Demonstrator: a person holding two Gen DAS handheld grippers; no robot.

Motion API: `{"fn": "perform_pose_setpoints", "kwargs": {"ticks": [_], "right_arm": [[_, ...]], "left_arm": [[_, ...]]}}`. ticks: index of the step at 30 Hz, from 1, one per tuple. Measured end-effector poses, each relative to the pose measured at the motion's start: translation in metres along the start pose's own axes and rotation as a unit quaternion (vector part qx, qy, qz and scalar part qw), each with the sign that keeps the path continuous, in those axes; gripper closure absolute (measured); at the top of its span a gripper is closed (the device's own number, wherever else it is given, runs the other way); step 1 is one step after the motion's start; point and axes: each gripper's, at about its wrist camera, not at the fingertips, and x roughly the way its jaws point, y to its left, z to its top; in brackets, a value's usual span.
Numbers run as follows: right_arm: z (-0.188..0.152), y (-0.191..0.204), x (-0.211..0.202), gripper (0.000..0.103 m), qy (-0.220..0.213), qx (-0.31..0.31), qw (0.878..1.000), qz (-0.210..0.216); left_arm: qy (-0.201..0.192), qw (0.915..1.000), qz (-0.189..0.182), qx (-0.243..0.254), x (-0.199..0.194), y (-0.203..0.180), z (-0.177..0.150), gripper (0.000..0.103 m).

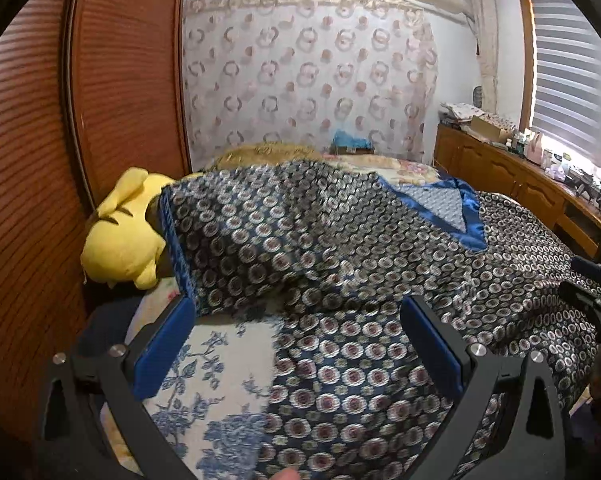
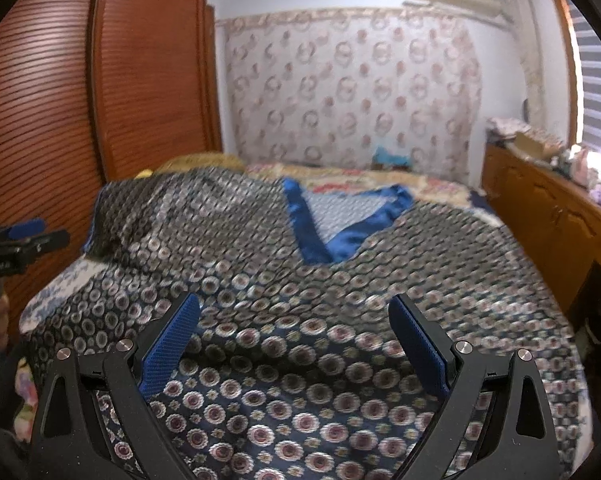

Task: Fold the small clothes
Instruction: 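Grasp the side edge of the navy top with the left tool and lift, then fold the lifted side over toward the V-neck and open the left tool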

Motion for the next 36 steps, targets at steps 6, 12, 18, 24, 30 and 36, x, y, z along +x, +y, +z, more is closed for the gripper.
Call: {"fn": "perform_pose_setpoints", "kwargs": {"ticks": [6, 12, 18, 24, 30, 36], "right_arm": [[0.005, 0.004, 0.019, 0.006, 0.02, -0.002, 1.0, 0.018], [0.017, 0.02, 0.032, 0.006, 0.026, -0.022, 0.999, 0.036], [0.021, 0.04, 0.042, 0.006, 0.034, -0.048, 0.997, 0.054], [0.01, 0.054, 0.057, 0.006, 0.064, -0.075, 0.994, 0.054], [0.008, 0.056, 0.06, 0.006, 0.07, -0.077, 0.993, 0.053], [0.009, 0.052, 0.061, 0.006, 0.071, -0.065, 0.994, 0.058]], "left_arm": [[0.019, 0.9997, -0.009, -0.011, 0.012, 0.026, 0.001, 0.0], [0.041, 0.9987, -0.024, -0.021, 0.035, 0.051, 0.011, 0.0], [0.091, 0.9942, -0.04, -0.041, 0.073, 0.073, 0.017, 0.013], [0.135, 0.9868, -0.043, -0.079, 0.102, 0.095, 0.011, 0.025], [0.149, 0.9859, -0.042, -0.064, 0.109, 0.094, 0.007, 0.049], [0.157, 0.9857, -0.038, -0.048, 0.116, 0.097, 0.011, 0.051]]}}
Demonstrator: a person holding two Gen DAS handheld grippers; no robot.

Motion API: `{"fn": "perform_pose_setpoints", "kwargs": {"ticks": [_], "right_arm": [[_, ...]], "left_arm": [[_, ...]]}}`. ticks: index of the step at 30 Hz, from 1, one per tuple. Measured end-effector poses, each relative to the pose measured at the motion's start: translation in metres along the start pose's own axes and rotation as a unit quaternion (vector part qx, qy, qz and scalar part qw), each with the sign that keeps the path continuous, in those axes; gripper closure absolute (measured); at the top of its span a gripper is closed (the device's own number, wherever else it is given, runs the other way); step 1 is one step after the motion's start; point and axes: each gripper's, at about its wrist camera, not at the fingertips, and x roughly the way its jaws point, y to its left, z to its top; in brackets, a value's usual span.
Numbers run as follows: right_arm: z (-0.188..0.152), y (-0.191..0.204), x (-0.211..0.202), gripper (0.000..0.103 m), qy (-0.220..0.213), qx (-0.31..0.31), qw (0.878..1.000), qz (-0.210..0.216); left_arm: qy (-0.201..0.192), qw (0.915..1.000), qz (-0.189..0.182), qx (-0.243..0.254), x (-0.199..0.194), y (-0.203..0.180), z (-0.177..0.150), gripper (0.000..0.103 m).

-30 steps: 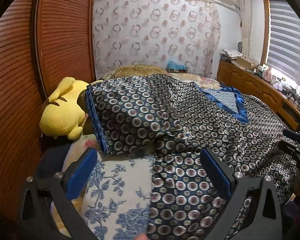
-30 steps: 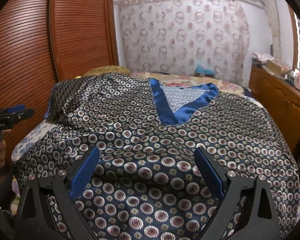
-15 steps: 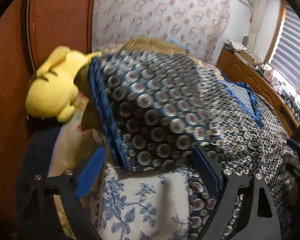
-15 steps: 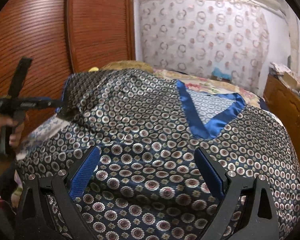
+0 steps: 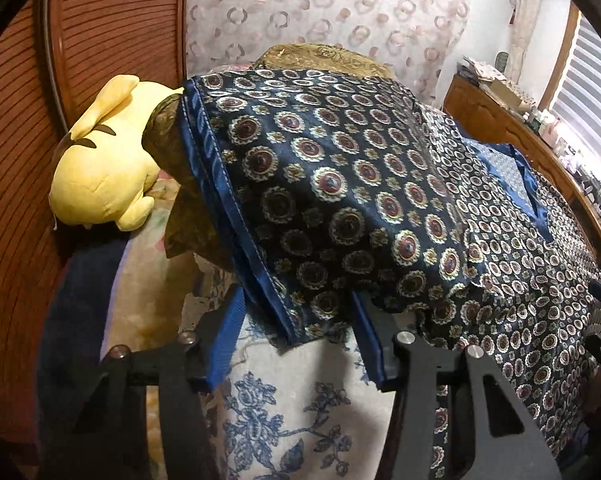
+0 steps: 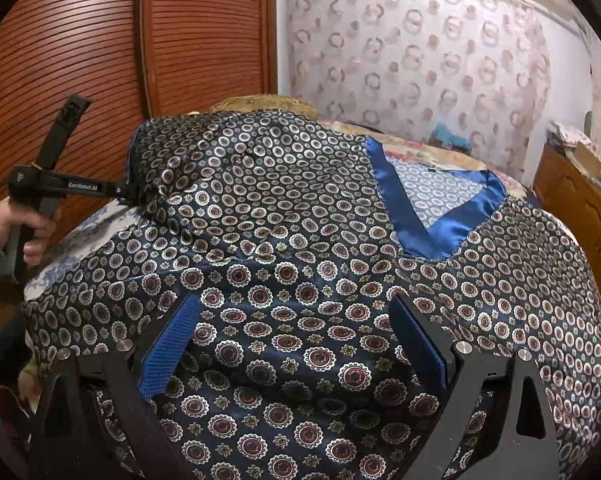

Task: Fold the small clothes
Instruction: 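Fold the lifted side over toward the V-neck and open the left tool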

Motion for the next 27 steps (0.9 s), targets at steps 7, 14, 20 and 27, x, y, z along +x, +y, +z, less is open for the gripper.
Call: {"fn": "perform_pose_setpoints", "kwargs": {"ticks": [7, 14, 20, 27], "right_arm": [[0.0, -0.004, -0.001, 0.006, -0.002, 0.013, 1.0, 0.004], [0.0, -0.005, 0.0, 0.006, -0.001, 0.016, 1.0, 0.003], [-0.001, -0.006, -0.001, 0.006, -0.004, 0.021, 1.0, 0.001], [-0.001, -0.01, -0.003, 0.006, -0.009, 0.032, 0.999, 0.001]], "left_arm": [[-0.007, 0.9986, 0.039, 0.034, -0.003, -0.002, -0.004, 0.098], [-0.056, 0.9971, 0.023, 0.046, -0.045, -0.015, 0.007, 0.102], [-0.101, 0.9881, -0.029, 0.113, -0.09, -0.078, 0.029, 0.102], [-0.083, 0.9769, -0.076, 0.182, -0.083, -0.154, 0.052, 0.098]]}}
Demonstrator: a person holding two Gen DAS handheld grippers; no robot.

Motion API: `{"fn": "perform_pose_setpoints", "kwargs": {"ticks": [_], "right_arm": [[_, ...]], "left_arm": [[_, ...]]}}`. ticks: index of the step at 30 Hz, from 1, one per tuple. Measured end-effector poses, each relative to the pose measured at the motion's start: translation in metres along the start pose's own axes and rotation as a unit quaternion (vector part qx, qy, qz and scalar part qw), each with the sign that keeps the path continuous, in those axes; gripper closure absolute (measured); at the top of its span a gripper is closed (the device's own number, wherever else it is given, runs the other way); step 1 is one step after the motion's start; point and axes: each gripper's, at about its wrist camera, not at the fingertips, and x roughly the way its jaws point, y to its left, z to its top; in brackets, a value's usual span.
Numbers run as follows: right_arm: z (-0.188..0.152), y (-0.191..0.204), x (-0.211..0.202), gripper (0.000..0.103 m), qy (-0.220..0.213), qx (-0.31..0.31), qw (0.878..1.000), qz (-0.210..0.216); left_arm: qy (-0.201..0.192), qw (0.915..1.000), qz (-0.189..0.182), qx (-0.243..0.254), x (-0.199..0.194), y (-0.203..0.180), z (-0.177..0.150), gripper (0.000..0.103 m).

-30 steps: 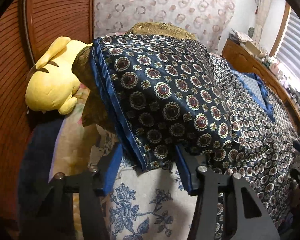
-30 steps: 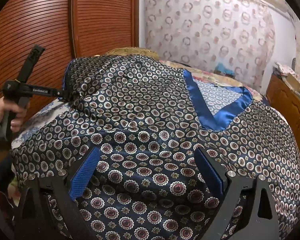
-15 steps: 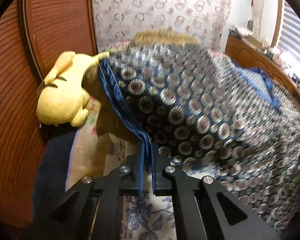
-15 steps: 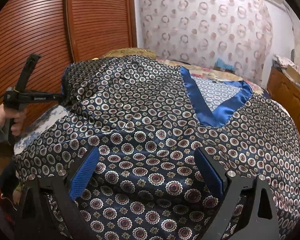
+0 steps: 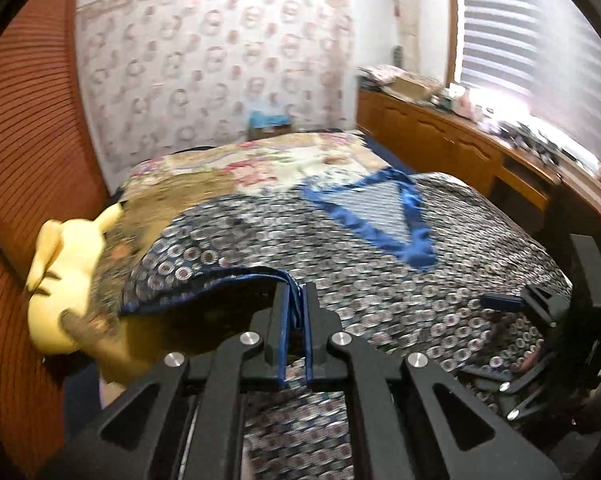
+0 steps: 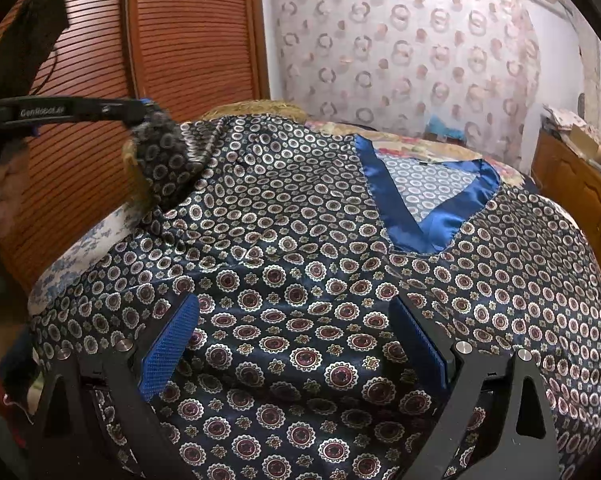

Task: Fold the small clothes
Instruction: 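Fold the lifted side over toward the V-neck and open the left tool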

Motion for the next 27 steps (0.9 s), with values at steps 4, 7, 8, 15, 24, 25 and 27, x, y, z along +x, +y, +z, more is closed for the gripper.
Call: {"fn": "perform_pose_setpoints", "kwargs": {"ticks": [4, 7, 8, 15, 24, 25, 27], "right_arm": [[-0.001, -0.004, -0.002, 0.006, -0.003, 0.009, 1.0, 0.004], [-0.001, -0.006, -0.002, 0.006, -0.003, 0.014, 1.0, 0.006], [-0.001, -0.007, -0.002, 0.006, -0.004, 0.015, 1.0, 0.007], [-0.001, -0.006, -0.002, 0.006, -0.003, 0.014, 1.0, 0.007], [-0.001, -0.003, 0.0, 0.006, 0.002, 0.005, 1.0, 0.006], [-0.001, -0.002, 0.0, 0.006, 0.004, 0.0, 1.0, 0.007], [0.0, 0.002, -0.002, 0.006, 0.005, -0.012, 1.0, 0.01]], "left_arm": [[-0.004, 0.9999, -0.012, 0.005, -0.005, -0.011, 0.0, 0.093], [-0.002, 0.9998, -0.018, -0.004, -0.013, -0.009, -0.005, 0.085], [0.0, 0.9999, -0.009, -0.007, -0.016, -0.006, -0.008, 0.081], [0.006, 0.9984, 0.025, -0.05, -0.019, 0.022, -0.046, 0.041], [0.084, 0.9899, 0.068, -0.092, 0.025, 0.065, -0.103, 0.041], [0.09, 0.9887, 0.075, -0.094, 0.028, 0.068, -0.107, 0.041], [0.103, 0.9862, 0.081, -0.102, 0.036, 0.073, -0.116, 0.041]]}}
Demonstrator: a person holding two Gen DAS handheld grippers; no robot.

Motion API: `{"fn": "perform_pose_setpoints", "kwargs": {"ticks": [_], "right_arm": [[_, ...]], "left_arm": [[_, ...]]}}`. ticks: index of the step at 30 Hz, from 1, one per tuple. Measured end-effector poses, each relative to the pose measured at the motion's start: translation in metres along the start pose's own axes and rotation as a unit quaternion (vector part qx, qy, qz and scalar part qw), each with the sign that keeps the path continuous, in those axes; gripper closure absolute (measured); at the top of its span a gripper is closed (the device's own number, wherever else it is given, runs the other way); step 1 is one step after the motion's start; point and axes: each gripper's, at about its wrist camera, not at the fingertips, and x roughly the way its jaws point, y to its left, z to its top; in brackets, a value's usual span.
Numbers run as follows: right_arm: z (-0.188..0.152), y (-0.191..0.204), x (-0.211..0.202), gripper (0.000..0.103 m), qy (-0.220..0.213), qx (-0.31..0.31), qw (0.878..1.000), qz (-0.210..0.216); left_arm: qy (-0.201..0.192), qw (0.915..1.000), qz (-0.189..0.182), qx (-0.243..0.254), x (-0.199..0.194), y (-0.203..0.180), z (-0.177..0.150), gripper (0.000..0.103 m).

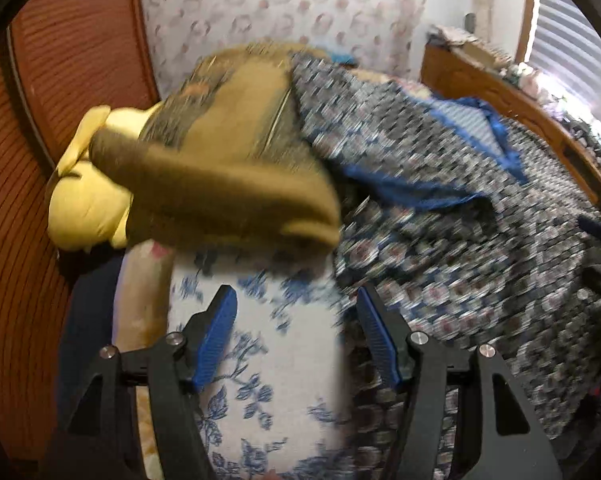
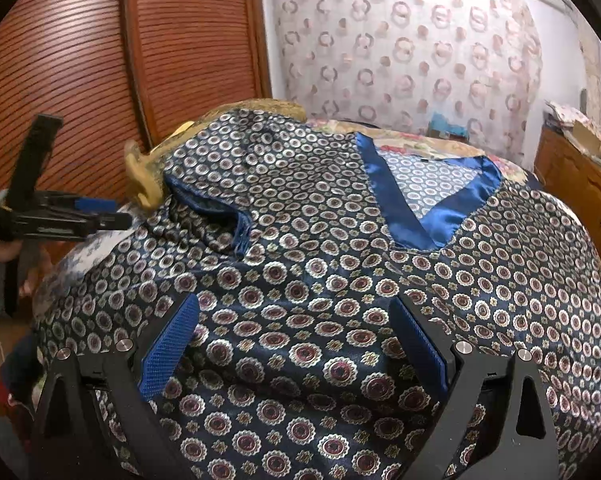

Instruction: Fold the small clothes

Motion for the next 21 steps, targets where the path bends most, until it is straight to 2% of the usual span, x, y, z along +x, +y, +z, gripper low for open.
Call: {"fn": "perform_pose_setpoints", "kwargs": {"ticks": [5, 10, 16, 21], "right_arm": [[0.013, 0.009, 0.002, 0.006, 0.009, -0.028, 0.999, 0.018], [0.045, 0.024, 0.016, 0.007, 0.011, -0.065, 0.996, 0.059], [0.086, 0.048, 0.066, 0.012, 0.054, -0.088, 0.987, 0.119], [0.1, 0.067, 0.108, 0.02, 0.078, -0.116, 0.983, 0.119]], "left_arm": [[-0.005, 1.0, -0.005, 0.0, 0.004, -0.001, -0.006, 0.041], [-0.026, 0.9997, -0.004, 0.004, 0.005, -0.003, -0.011, 0.038], [-0.026, 0.9996, -0.01, 0.003, 0.006, 0.008, -0.007, 0.035], [-0.03, 0.9995, -0.01, 0.001, 0.005, 0.008, -0.009, 0.035]]}}
